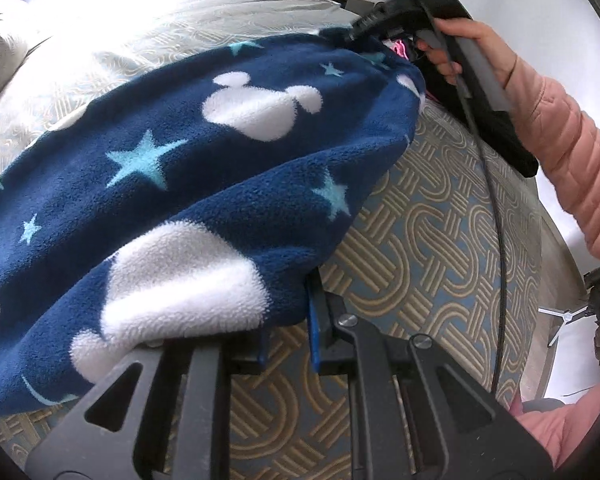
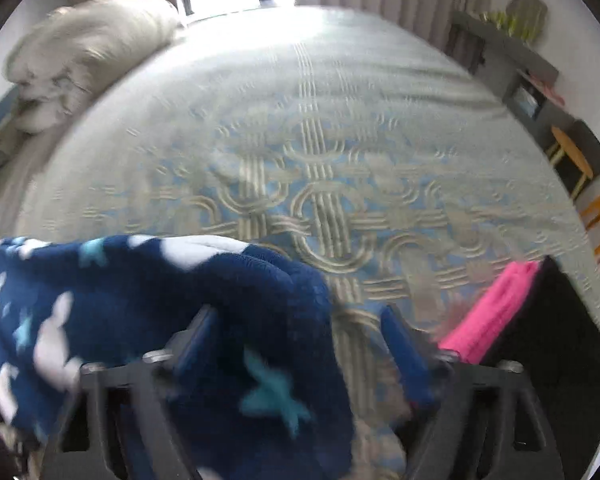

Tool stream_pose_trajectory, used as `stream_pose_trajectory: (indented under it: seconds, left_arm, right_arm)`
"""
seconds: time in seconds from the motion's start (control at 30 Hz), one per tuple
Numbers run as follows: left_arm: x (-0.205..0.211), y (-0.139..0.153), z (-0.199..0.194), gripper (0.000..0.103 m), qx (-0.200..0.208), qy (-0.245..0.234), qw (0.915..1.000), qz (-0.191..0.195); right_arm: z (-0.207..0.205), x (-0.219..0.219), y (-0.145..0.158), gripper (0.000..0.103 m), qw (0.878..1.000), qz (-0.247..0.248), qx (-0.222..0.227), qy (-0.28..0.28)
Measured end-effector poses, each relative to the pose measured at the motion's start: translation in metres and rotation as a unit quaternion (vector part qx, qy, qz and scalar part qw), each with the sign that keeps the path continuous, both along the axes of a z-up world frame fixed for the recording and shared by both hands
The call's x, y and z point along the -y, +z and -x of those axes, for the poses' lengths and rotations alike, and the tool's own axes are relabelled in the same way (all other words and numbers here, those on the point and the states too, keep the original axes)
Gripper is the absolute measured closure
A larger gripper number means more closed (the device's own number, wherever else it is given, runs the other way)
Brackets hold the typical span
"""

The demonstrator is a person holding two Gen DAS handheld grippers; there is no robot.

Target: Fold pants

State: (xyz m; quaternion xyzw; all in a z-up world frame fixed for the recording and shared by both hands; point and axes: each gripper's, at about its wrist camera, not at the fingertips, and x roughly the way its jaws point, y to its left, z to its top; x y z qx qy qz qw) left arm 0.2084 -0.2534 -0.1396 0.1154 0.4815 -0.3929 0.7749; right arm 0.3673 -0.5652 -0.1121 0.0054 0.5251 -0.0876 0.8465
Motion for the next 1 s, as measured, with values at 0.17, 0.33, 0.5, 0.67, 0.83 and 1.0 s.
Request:
stream_pose_trajectory:
  seconds: [0.17,0.33,0.5,0.67,0.83,1.0]
  left_arm:
    - [0.011,-0.001,0.005,0.087,0.016,-0.023,0.9995,-0.016]
    - [0.01,-0.002,0.006,0.087,0.009,-0.014,0.9999,0.001]
    - [0.009,-0.001,0.002,0.087,0.003,-0.012,0.9999,0.009]
    - [0.007,-0.003,-0.001,0.085,-0.003,-0.002,0.9999,0.016]
    - [0.006,-0.001,0.001,0.085,-0.003,0.012,0.9999,0.01]
    - [0.019,0.001,0.024,0.089,-0.034,-0.038,0.9983,0.027]
  right_arm:
    - [-0.013,0.016,0.011,0.089,0.996,0.001,0.057,-0.065]
    - [-0.02,0.038,-0.011,0.074,0.996,-0.017,0.031,-0.083]
    - [0.013,0.044,0.025,0.043,0.997,-0.033,0.027,-0.065]
    - [0.071,0.049,0.041,0.034,0.993,-0.107,0.018,-0.034]
    - [0.081,0.016,0.017,0.07,0.997,-0.08,0.015,-0.001]
    - [0.066,0.008,-0.003,0.089,0.996,0.082,-0.01,-0.024]
